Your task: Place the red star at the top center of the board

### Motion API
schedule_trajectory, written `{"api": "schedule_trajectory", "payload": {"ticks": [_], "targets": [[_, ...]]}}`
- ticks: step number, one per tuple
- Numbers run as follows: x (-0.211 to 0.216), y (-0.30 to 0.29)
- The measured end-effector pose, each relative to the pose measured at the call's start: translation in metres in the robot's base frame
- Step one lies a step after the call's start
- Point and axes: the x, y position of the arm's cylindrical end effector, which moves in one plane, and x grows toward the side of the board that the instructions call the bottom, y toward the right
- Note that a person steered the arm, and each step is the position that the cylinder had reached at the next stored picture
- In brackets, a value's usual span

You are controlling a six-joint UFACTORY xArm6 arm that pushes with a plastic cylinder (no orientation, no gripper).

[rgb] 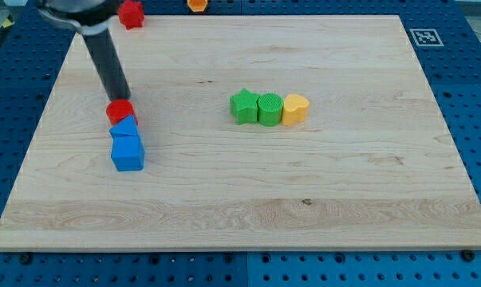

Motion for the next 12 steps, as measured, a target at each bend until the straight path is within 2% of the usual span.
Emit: {"api": "schedule_trajectory", "payload": {"ticks": [2,3,11,12], "targets": [[-0.134,-0.077],[-0.183,-0.096],[-0.186,-0.092],[-0.185,-0.046]]}}
